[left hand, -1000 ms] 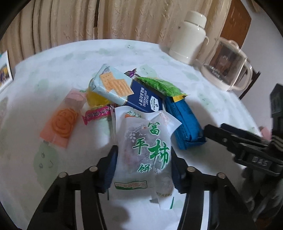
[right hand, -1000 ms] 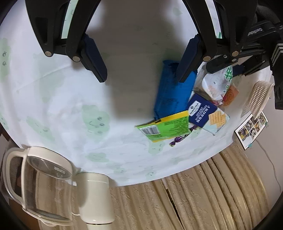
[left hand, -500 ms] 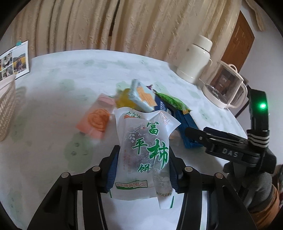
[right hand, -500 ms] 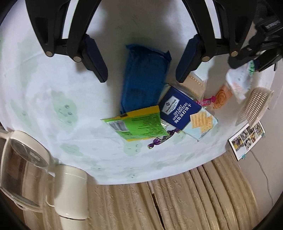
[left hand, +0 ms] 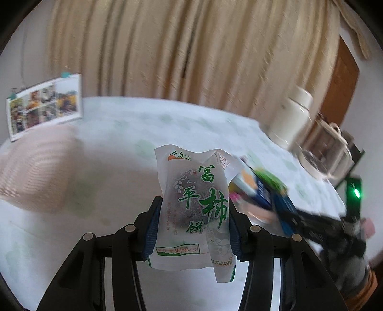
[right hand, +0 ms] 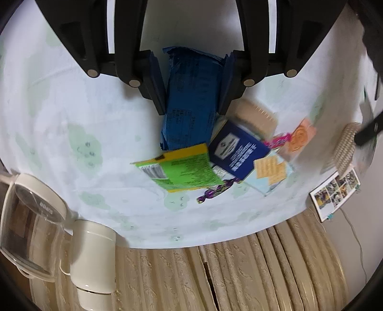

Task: Organize snacks
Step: 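Carry the white bag and blue pack over the pink basket with both tools, then open the left tool to drop the white bag while the right tool drops the blue pack, then move both tools back to the snacks on the table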

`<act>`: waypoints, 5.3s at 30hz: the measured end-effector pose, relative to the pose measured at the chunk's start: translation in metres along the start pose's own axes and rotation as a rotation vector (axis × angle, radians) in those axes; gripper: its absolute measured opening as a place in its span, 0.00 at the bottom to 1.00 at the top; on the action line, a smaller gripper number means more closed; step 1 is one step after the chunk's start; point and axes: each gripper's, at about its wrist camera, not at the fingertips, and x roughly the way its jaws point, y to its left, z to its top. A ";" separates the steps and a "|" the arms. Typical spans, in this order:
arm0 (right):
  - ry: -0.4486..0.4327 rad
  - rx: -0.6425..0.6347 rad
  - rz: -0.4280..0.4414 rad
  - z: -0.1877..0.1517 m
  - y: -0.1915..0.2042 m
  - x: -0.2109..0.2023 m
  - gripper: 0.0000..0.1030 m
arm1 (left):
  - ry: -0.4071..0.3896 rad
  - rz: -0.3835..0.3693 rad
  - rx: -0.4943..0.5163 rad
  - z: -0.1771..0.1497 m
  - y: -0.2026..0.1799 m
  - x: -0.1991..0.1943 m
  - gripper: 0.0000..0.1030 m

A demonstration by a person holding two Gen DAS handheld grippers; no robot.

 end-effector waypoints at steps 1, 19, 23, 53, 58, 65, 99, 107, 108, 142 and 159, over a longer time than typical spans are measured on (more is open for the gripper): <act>-0.002 0.002 0.009 -0.002 0.000 -0.003 0.38 | -0.017 0.021 -0.020 0.005 0.011 -0.004 0.49; -0.056 -0.019 0.104 -0.007 0.043 -0.031 0.38 | -0.181 0.283 -0.197 0.048 0.149 -0.045 0.49; -0.057 -0.026 0.106 -0.005 0.050 -0.030 0.38 | -0.165 0.321 -0.241 0.049 0.175 -0.035 0.49; -0.058 -0.054 0.140 0.009 0.111 -0.005 0.38 | -0.354 0.424 -0.325 0.036 0.210 -0.060 0.73; -0.080 -0.092 0.173 0.021 0.139 -0.001 0.38 | -0.354 0.497 -0.352 0.034 0.215 -0.064 0.75; -0.125 -0.202 0.269 0.049 0.213 0.004 0.38 | -0.367 0.535 -0.392 0.029 0.223 -0.070 0.83; -0.120 -0.387 0.403 0.065 0.370 0.048 0.40 | -0.394 0.600 -0.423 0.024 0.228 -0.080 0.84; -0.159 -0.359 0.378 0.062 0.354 0.038 0.40 | -0.392 0.599 -0.410 0.024 0.226 -0.082 0.84; -0.163 -0.357 0.374 0.061 0.353 0.037 0.40 | -0.392 0.596 -0.407 0.024 0.226 -0.082 0.84; -0.161 -0.198 0.204 0.040 0.241 0.026 0.45 | -0.357 0.579 -0.279 0.028 0.197 -0.061 0.84; -0.179 -0.027 0.028 0.030 0.123 0.007 0.71 | -0.354 0.540 -0.193 0.027 0.174 -0.053 0.90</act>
